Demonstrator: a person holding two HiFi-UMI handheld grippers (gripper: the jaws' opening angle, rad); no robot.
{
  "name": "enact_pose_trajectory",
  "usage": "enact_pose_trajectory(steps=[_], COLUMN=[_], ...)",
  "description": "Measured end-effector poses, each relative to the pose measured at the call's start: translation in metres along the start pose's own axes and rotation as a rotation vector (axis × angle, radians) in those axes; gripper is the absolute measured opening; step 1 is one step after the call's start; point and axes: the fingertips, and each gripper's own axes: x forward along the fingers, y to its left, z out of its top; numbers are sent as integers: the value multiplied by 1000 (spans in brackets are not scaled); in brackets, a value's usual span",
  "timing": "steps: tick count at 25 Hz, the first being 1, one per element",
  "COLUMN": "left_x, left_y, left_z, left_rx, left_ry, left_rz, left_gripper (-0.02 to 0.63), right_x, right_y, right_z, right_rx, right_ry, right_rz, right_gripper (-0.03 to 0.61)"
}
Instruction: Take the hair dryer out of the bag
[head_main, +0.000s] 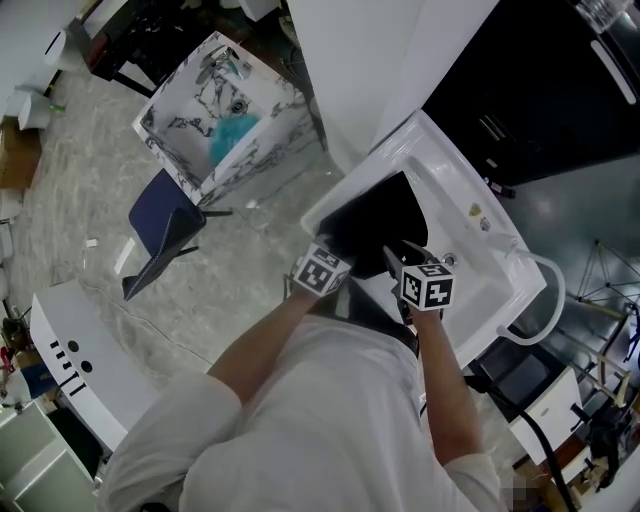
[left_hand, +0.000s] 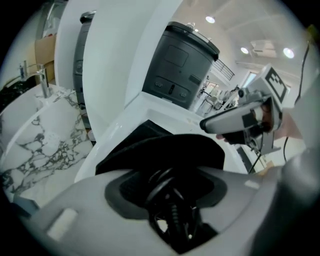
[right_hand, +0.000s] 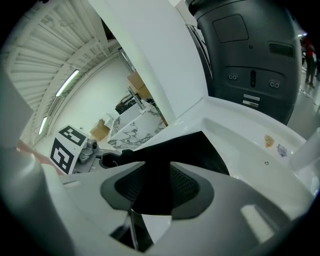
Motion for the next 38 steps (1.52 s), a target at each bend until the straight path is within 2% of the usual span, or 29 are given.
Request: enact_pose_trajectory(steps=[7,16,28,38], left_x=[-22,-60,-116,-158], left_y=[-2,0,-1,1], left_z=[8,11,23,20], left_rx=[-40,-60,-127,-139], left_ry=[-45,-76,-173,-239], left_rz=[-9,-15,-32,-27], left_gripper=[213,213,213,213], right_x=[2,7,18,20], right_y=[-4,-35,-24,-9], right_z=[-1,-26,-28,-34], right_rx=[-3,50,62,54], right_ry=[-13,33,33,27], right_rz=[-26,-105,-80,-89], right_gripper=[144,140,133,133])
